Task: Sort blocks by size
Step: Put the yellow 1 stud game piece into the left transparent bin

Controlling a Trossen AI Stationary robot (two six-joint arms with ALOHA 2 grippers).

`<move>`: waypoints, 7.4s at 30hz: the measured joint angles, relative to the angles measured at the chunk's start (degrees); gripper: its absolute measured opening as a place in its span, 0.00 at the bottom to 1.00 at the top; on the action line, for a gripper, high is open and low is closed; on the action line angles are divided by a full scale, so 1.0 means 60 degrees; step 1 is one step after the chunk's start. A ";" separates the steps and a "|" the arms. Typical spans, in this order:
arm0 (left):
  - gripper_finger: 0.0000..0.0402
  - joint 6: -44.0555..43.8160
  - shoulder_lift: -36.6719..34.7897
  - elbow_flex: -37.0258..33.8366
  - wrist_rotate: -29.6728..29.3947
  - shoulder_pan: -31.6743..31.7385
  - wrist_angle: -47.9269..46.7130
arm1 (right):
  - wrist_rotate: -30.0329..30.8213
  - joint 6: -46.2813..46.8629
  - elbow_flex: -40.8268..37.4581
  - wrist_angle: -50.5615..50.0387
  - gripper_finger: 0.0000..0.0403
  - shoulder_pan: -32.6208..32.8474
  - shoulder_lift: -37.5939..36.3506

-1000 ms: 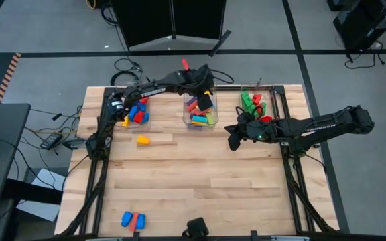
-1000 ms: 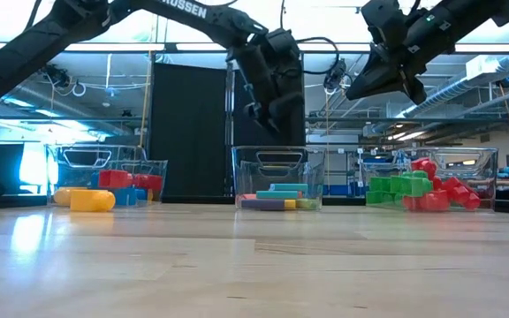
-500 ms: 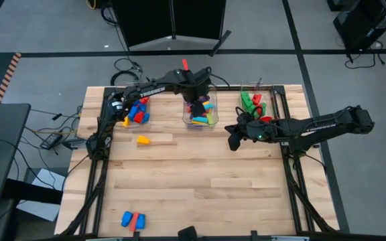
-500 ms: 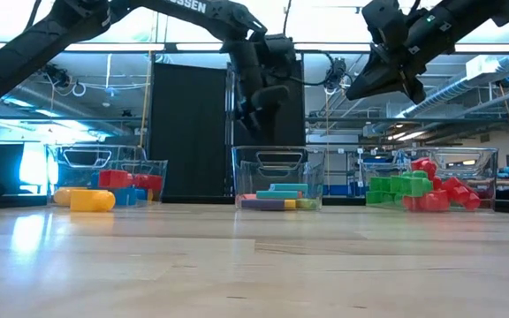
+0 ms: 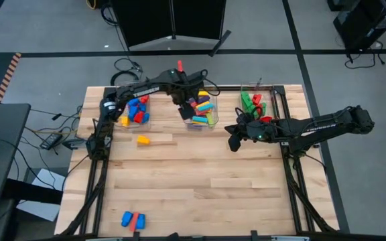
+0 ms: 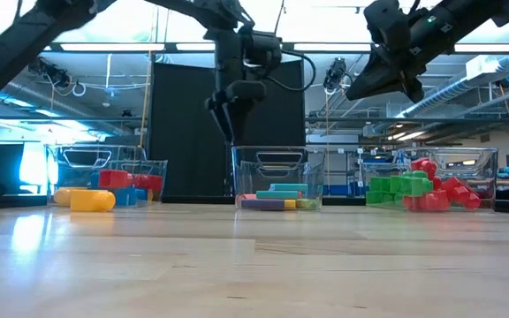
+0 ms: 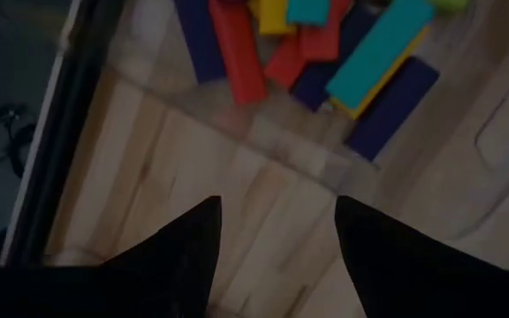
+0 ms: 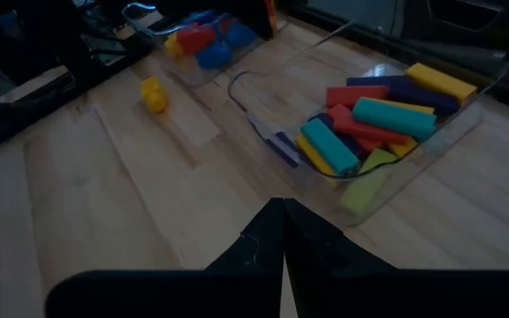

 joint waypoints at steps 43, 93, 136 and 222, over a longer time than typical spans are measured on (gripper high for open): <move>0.57 0.3861 -0.5024 -1.0239 -0.0634 -0.3155 0.2703 | -0.0384 -0.1399 0.0000 -0.0035 0.06 -0.0007 0.0003; 0.07 0.1679 -0.3263 -0.9270 -0.0750 -0.3428 0.2573 | -0.0380 -0.0974 0.0000 0.0052 0.05 -0.0007 0.0002; 0.59 -1.1187 -0.3667 -0.6356 -0.0148 -0.6036 0.1853 | -0.2173 -0.2005 0.0000 -0.0276 0.05 0.0011 0.0004; 0.34 -2.0203 -0.3081 -0.5451 -0.1194 -0.8968 -0.0019 | -0.2850 -0.3253 0.0000 -0.0060 0.05 0.0011 0.0004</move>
